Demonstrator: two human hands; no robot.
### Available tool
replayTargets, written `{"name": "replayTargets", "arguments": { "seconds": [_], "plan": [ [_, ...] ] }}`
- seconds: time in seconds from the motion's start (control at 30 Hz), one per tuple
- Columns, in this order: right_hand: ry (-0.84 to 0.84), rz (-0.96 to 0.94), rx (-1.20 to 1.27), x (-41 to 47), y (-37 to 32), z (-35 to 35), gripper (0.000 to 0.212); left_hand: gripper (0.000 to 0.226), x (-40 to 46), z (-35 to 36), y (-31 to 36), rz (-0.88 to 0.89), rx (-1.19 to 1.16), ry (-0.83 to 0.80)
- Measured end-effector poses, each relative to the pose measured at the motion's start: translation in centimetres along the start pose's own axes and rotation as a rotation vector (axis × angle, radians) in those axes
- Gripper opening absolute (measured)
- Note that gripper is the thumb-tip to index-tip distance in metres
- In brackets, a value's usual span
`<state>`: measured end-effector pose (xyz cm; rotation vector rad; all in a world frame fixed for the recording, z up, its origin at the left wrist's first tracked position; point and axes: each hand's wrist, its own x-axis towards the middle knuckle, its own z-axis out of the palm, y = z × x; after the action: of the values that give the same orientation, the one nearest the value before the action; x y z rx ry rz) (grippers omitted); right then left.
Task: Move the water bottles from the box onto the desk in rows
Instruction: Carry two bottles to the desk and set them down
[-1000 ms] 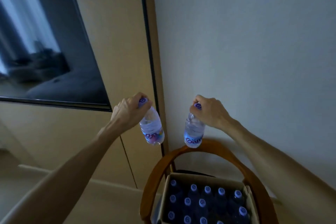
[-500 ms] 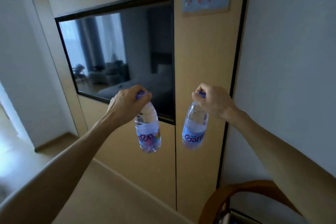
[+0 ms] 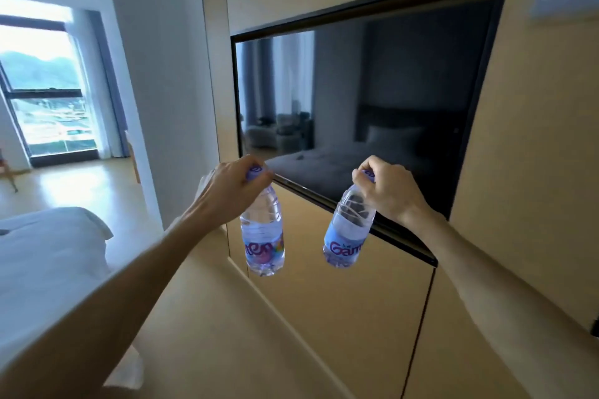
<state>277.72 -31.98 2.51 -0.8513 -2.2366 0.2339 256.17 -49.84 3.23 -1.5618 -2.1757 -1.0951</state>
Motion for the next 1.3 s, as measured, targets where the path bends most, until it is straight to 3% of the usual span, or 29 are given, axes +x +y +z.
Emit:
{"name": "replayTargets", "arguments": {
  "seconds": [0.17, 0.4, 0.83, 1.17, 1.3],
  "plan": [
    [-0.043, -0.088, 0.055, 6.4, -2.5, 7.1, 0.022, 0.04, 2.7, -0.4, -6.7, -0.091, 0.07, 0.026],
    [-0.135, -0.224, 0.177, 16.6, -5.3, 17.2, 0.015, 0.028, 8.7, -0.3, -15.1, -0.168, 0.205, 0.089],
    [-0.223, -0.475, 0.223, 36.2, -12.2, 34.2, 0.026, 0.035, 20.8, -1.0, -30.0, -0.401, 0.28, 0.231],
    [-0.279, -0.555, 0.304, 46.5, -19.6, 47.6, 0.024, 0.034, 28.5, -2.8, -44.7, -0.394, 0.361, 0.265],
    [-0.262, -0.545, 0.305, 51.5, -23.0, 53.0, 0.022, 0.051, 32.5, -4.1, -51.4, -0.388, 0.358, 0.25]
  ]
}}
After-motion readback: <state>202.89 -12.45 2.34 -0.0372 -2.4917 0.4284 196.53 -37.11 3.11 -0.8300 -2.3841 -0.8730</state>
